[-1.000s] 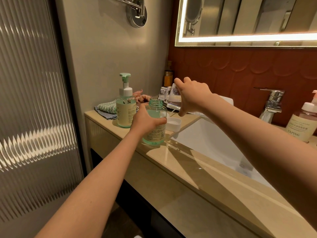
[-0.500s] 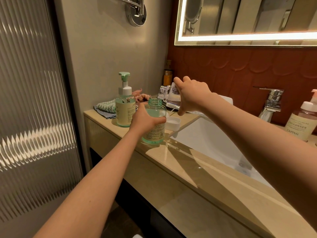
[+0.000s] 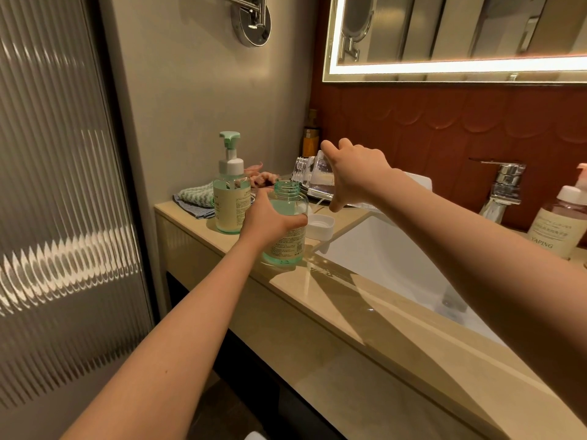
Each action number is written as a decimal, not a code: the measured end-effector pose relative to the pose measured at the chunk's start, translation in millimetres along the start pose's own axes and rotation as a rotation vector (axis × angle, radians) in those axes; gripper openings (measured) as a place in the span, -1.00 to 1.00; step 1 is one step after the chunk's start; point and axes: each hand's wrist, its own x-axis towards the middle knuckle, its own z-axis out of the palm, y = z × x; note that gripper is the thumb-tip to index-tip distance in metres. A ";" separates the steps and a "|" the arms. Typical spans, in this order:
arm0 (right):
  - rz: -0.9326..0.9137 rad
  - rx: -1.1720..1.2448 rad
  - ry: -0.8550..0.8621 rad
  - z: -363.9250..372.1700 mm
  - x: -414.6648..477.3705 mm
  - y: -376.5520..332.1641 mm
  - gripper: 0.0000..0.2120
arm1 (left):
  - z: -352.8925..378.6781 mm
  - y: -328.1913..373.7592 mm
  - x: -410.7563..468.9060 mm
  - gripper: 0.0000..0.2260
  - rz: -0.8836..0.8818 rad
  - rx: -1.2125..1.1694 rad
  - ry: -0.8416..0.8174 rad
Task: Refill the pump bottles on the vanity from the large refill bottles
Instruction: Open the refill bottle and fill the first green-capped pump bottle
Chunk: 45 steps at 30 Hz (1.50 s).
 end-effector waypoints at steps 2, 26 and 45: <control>-0.001 0.001 -0.003 -0.1 0.2 -0.5 -0.03 | -0.2 0.3 -0.3 -0.29 0.000 0.002 0.001; -0.005 -0.008 -0.017 -4.0 -1.8 -1.7 -0.05 | -1.1 1.7 -0.9 -0.29 -0.016 0.012 -0.006; 0.000 0.009 -0.035 -4.9 0.7 -1.9 -0.05 | -1.3 1.9 -1.3 -0.30 -0.014 0.006 -0.014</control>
